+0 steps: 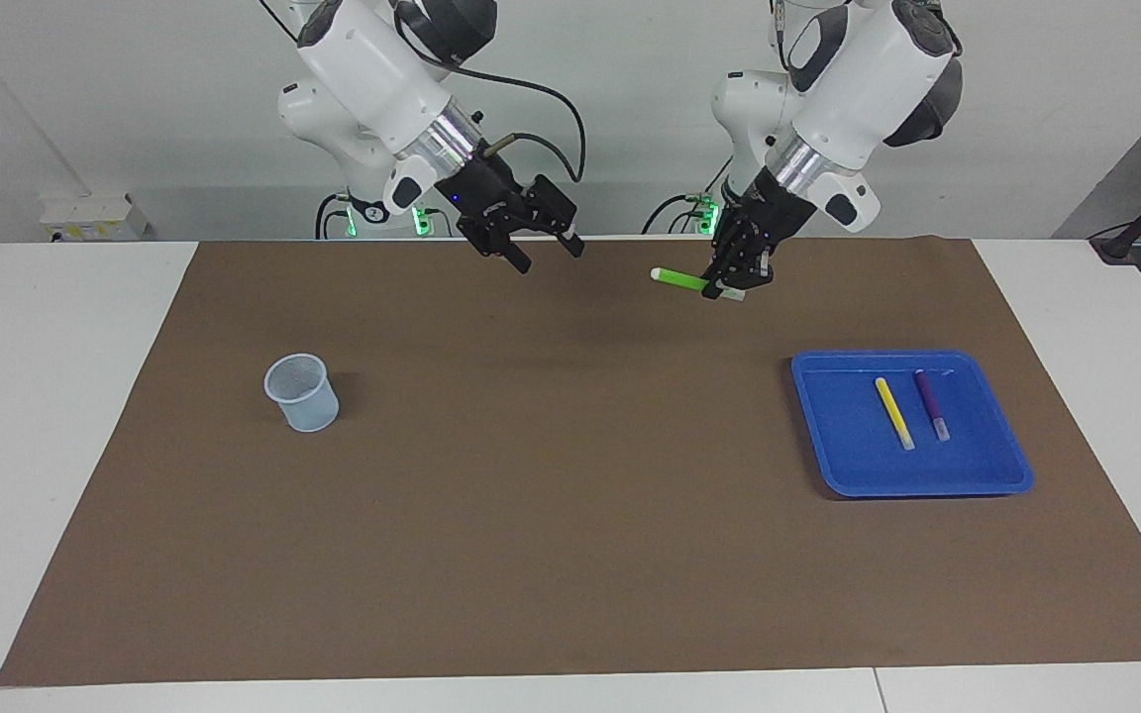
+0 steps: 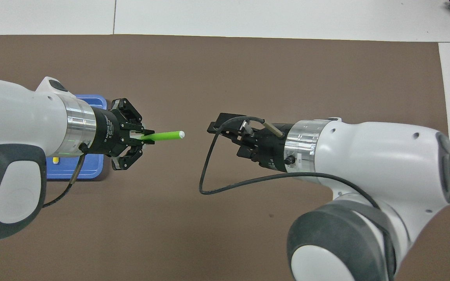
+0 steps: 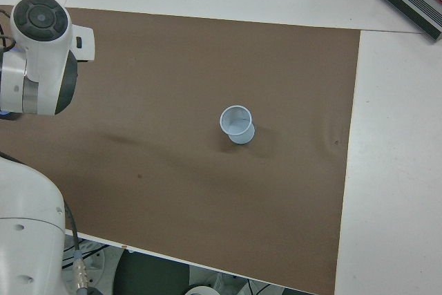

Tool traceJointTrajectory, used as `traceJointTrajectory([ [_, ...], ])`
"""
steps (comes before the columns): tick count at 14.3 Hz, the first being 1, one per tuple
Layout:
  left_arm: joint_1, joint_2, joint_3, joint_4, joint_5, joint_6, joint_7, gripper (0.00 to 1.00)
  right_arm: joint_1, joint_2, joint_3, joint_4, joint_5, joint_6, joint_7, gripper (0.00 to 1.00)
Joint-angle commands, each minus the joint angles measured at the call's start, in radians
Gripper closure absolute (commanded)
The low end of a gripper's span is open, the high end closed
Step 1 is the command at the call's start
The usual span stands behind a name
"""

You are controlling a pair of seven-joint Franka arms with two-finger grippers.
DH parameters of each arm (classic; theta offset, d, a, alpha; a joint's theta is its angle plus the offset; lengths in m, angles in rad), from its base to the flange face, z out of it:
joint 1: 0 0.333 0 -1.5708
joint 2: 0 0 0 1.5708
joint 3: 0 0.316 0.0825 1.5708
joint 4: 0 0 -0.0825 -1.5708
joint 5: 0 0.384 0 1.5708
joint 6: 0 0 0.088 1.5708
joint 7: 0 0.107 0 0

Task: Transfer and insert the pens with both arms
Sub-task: 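Move the right gripper to the green pen tip held by the left gripper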

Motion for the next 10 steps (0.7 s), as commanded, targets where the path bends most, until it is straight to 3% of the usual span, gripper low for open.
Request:
traceJointTrajectory([
  [1, -0.018, -0.042, 0.011, -0.055, -0.023, 0.028, -0.021, 1.0, 0.063, 0.038, -0.004, 0.001, 0.077, 0.11, 0.093, 0.0],
  [10, -0.026, -0.05, 0.008, -0.067, -0.031, 0.034, -0.051, 1.0, 0.138, 0.147, -0.001, 0.043, 0.165, 0.305, 0.13, 0.01],
])
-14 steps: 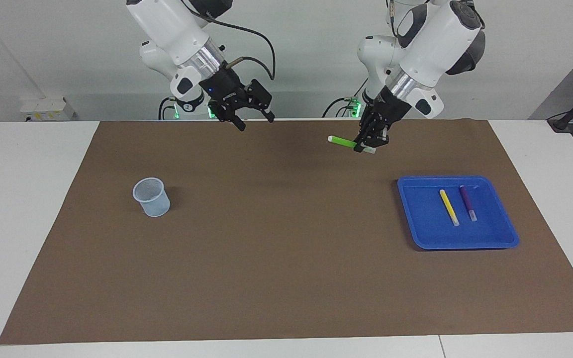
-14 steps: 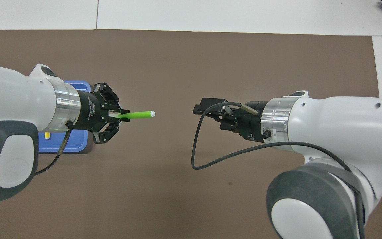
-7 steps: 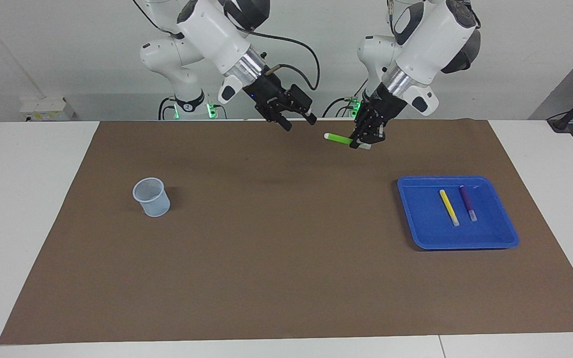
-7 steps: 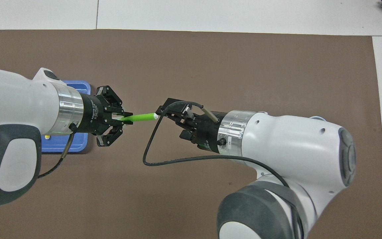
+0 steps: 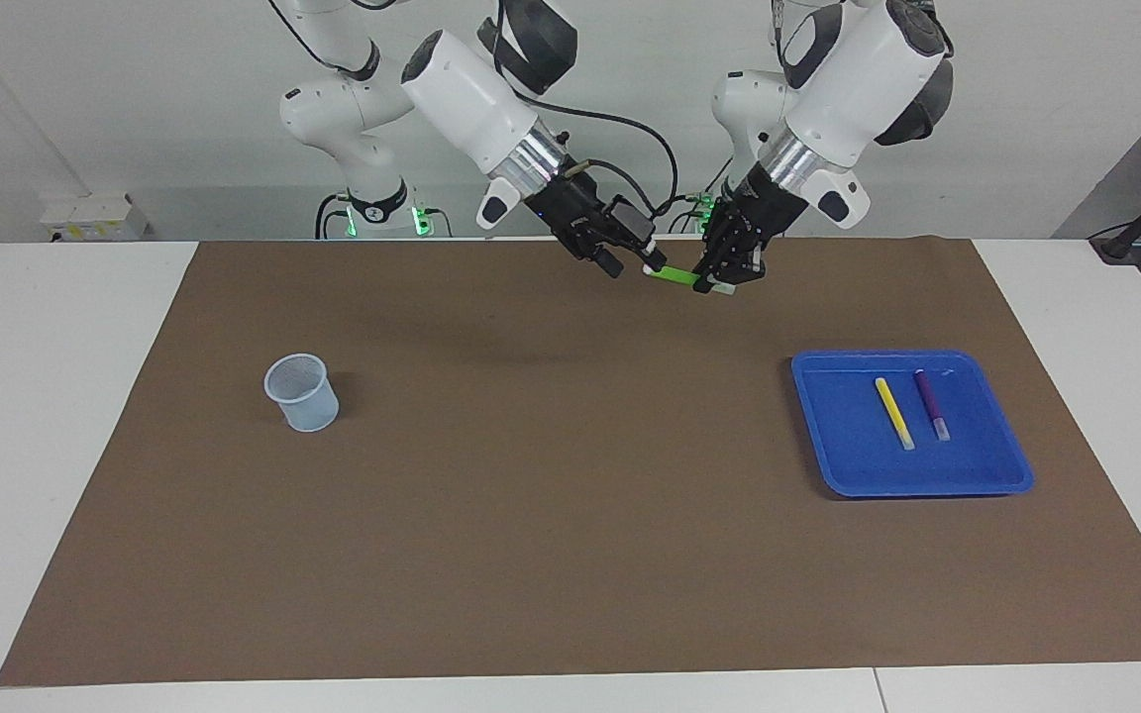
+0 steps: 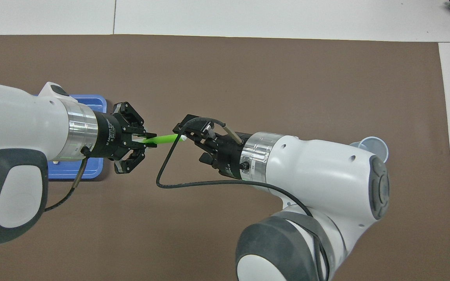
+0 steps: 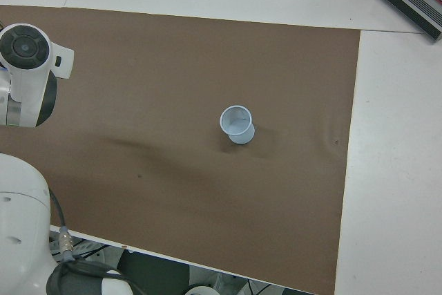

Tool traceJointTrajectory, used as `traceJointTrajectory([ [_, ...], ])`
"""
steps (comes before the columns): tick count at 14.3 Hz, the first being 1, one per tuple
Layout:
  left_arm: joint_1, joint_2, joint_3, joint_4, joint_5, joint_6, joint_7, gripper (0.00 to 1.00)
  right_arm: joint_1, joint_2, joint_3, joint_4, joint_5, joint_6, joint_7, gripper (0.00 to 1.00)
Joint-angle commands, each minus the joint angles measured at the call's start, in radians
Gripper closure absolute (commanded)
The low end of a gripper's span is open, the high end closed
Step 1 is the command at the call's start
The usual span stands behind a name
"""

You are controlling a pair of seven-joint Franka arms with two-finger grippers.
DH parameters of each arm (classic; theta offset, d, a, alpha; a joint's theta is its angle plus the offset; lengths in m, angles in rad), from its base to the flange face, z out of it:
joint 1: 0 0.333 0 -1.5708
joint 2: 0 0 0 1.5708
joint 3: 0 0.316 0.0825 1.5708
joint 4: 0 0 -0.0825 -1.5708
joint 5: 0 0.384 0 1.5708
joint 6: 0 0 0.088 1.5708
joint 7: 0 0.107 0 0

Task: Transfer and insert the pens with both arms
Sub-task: 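Move the right gripper to the green pen tip held by the left gripper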

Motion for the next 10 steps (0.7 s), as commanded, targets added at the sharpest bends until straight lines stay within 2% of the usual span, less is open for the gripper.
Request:
traceJointTrajectory([
  [1, -0.022, -0.034, 0.009, -0.041, -0.016, 0.028, -0.027, 1.0, 0.031, 0.053, -0.002, 0.053, 0.06, 0.072, 0.02, 0.08],
  [6, -0.022, -0.034, 0.009, -0.042, -0.016, 0.031, -0.028, 1.0, 0.081, 0.071, -0.002, 0.06, 0.067, 0.135, 0.078, 0.11],
  [9, -0.021, -0.034, 0.009, -0.042, -0.016, 0.029, -0.028, 1.0, 0.081, 0.07, -0.002, 0.056, 0.067, 0.134, 0.072, 0.31],
  [10, -0.021, -0.034, 0.009, -0.042, -0.016, 0.028, -0.028, 1.0, 0.08, 0.071, -0.003, 0.056, 0.067, 0.133, 0.064, 0.34],
])
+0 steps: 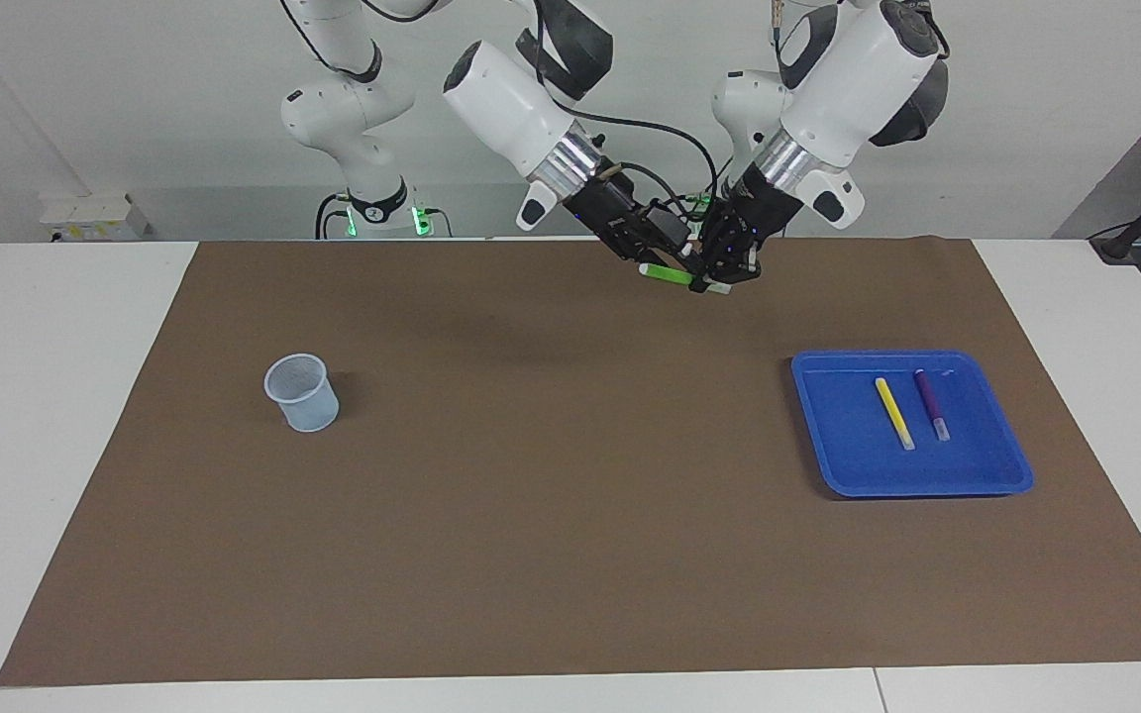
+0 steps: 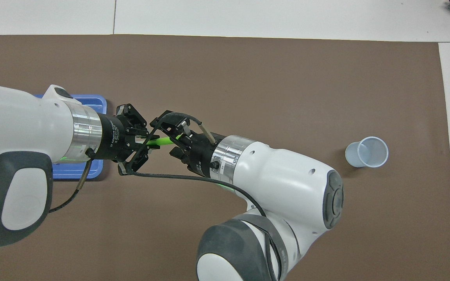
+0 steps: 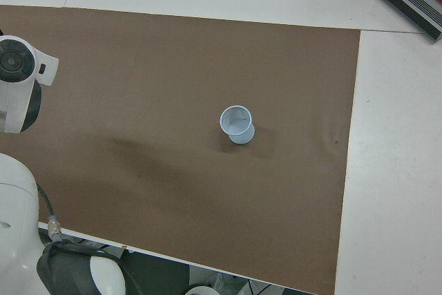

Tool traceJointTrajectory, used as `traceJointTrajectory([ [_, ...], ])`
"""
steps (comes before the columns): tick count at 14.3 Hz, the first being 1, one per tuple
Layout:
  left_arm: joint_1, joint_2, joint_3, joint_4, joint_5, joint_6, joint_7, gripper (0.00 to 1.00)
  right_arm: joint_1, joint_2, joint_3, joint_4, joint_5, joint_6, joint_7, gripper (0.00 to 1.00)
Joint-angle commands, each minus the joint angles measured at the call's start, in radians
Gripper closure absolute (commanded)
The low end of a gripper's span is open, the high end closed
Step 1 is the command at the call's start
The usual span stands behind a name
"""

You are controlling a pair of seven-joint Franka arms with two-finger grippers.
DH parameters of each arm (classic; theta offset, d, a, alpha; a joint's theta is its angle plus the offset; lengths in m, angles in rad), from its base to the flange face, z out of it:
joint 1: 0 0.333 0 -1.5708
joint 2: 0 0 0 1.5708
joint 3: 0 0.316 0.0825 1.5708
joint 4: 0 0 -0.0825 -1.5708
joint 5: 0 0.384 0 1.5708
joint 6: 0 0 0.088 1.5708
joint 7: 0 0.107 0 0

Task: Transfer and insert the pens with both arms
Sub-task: 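Close the right gripper on the green pen and open the left gripper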

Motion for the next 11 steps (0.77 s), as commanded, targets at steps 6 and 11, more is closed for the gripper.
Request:
traceJointTrajectory([
  [6, -0.013, -0.042, 0.011, -0.039, -0.015, 0.017, -0.013, 1.0, -0.002, 0.008, -0.003, 0.005, 0.023, 0.008, -0.04, 0.6],
  [11, -0.013, -0.042, 0.011, -0.039, -0.015, 0.016, -0.013, 1.0, -0.005, 0.008, -0.002, 0.005, 0.023, 0.008, -0.042, 0.79],
])
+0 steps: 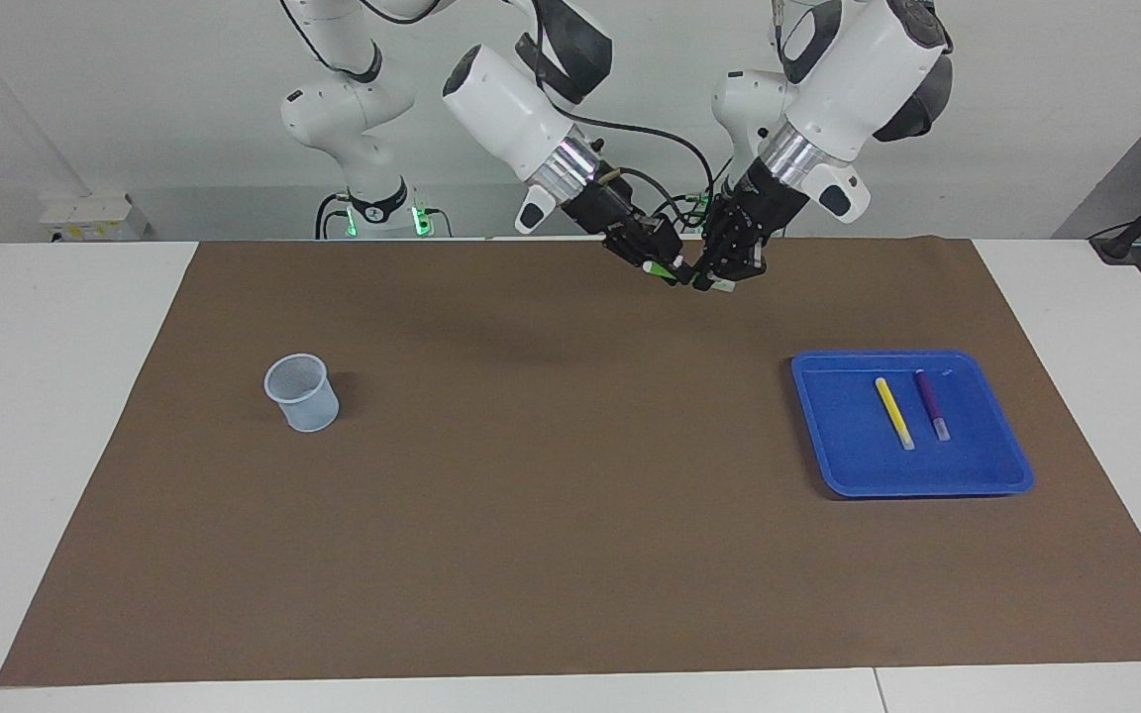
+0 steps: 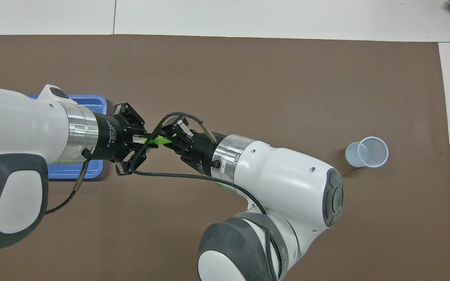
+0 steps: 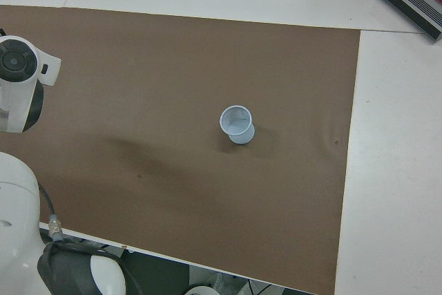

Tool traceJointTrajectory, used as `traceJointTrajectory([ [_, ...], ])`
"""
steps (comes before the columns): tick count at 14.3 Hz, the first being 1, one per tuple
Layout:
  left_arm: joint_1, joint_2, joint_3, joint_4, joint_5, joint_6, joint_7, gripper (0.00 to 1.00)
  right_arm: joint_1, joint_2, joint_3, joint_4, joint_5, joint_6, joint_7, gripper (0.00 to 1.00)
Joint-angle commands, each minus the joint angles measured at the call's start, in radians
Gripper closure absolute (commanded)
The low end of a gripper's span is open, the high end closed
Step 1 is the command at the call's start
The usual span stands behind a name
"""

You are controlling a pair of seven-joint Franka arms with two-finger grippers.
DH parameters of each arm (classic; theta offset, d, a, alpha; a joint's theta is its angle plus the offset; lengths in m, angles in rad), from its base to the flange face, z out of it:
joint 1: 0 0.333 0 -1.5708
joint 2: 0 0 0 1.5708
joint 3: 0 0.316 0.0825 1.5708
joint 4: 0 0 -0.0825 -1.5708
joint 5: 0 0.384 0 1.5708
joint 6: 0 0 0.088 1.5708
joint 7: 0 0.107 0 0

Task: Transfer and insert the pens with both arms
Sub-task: 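Close the right gripper on the green pen and open the left gripper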

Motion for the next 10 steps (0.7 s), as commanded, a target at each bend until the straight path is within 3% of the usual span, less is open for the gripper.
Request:
traceJointTrajectory([
  [1, -0.013, -0.03, 0.005, -0.037, -0.015, 0.008, -0.011, 1.0, -0.006, 0.005, 0.002, 0.01, 0.023, 0.011, -0.035, 0.82],
  [3, -0.013, -0.03, 0.005, -0.039, -0.015, 0.009, -0.013, 1.0, -0.006, 0.005, 0.0, 0.007, 0.023, 0.011, -0.035, 0.97],
  [4, -0.013, -0.03, 0.005, -0.04, -0.015, 0.011, -0.013, 1.0, -0.006, 0.005, 0.0, 0.007, 0.023, 0.011, -0.035, 1.0],
  [10, -0.013, -0.032, 0.005, -0.042, -0.014, 0.017, -0.02, 1.0, -0.006, 0.005, 0.002, 0.007, 0.024, 0.011, -0.033, 1.0],
])
